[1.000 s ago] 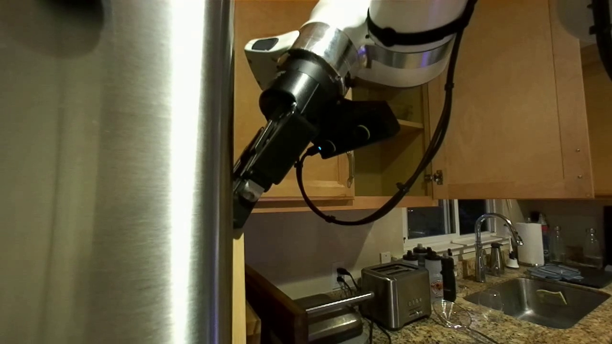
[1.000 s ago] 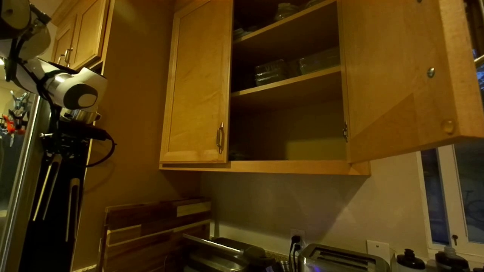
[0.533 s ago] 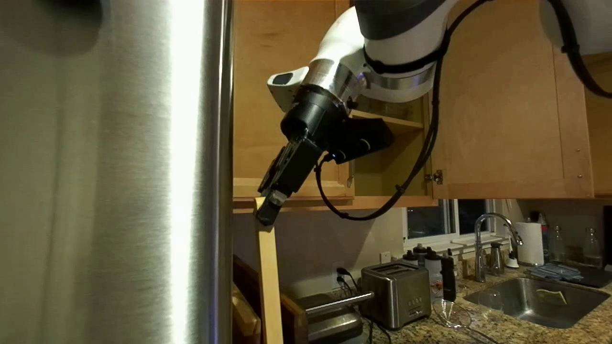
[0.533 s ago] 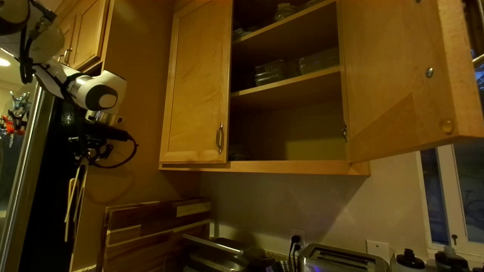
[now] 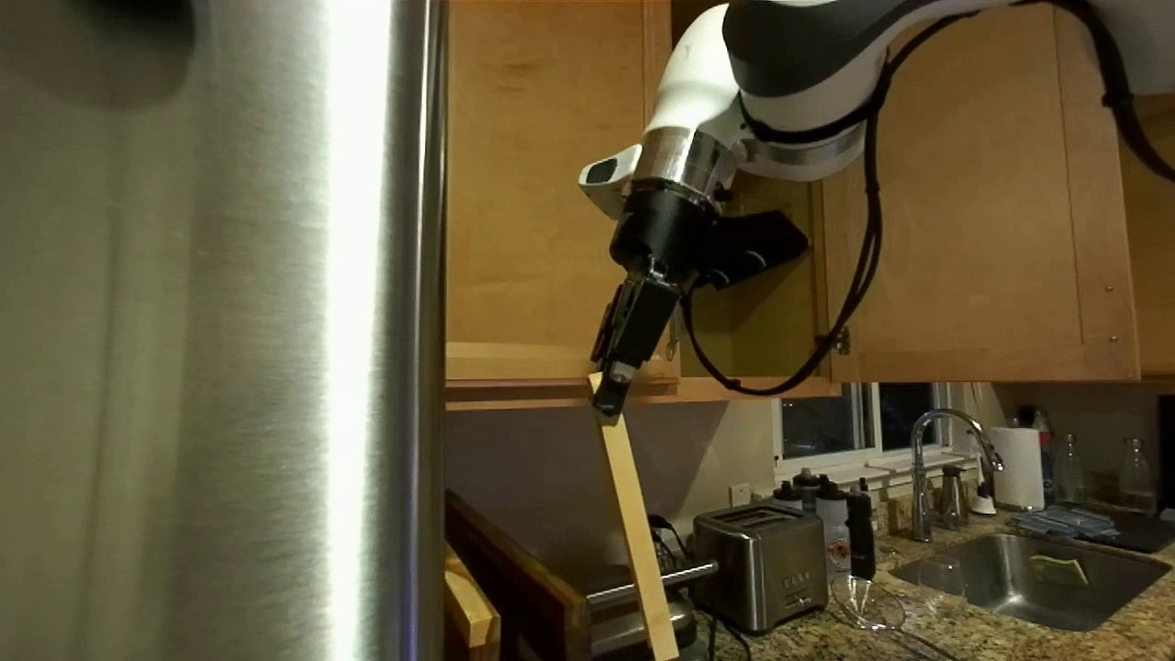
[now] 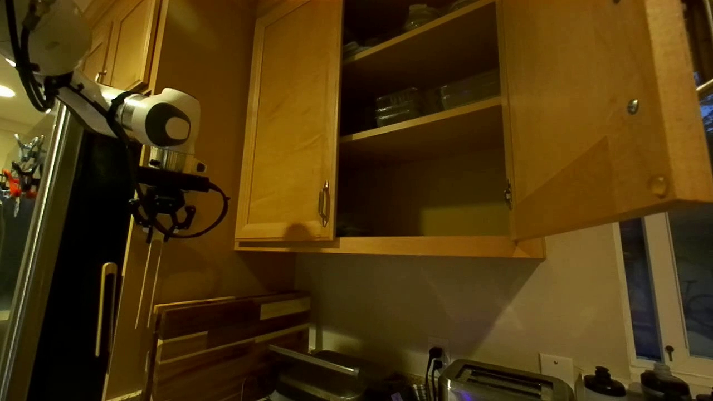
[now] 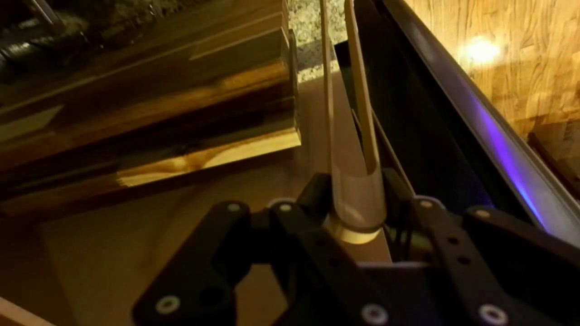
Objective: Take the magnet off the fridge wall and put it in the upper cupboard
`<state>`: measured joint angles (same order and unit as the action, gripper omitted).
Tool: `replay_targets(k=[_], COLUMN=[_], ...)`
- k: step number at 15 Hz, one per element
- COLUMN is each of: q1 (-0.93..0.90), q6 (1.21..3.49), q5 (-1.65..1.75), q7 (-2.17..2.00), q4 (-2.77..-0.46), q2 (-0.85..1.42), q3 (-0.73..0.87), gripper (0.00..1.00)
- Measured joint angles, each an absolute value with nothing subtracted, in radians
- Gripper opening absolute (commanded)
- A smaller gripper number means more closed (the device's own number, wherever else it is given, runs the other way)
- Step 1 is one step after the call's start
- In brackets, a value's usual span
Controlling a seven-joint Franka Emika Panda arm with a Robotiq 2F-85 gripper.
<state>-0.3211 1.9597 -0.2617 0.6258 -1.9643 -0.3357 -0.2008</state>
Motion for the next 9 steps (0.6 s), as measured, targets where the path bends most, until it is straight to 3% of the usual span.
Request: replay_targets(k=[7,8,9], q1=[-0.307,-0.307,-0.307], q6=[1.892,1.887,1.885], q5=[-0.185,-0.183,-0.182], q7=[0.426,0.409,0.398], q4=[-1.965,-1.965,-1.965], q2=[-0.384,-0.386,-0.388], q3=[-0.198,-0.198,-0.198], gripper=[0.1,0.32,0.32])
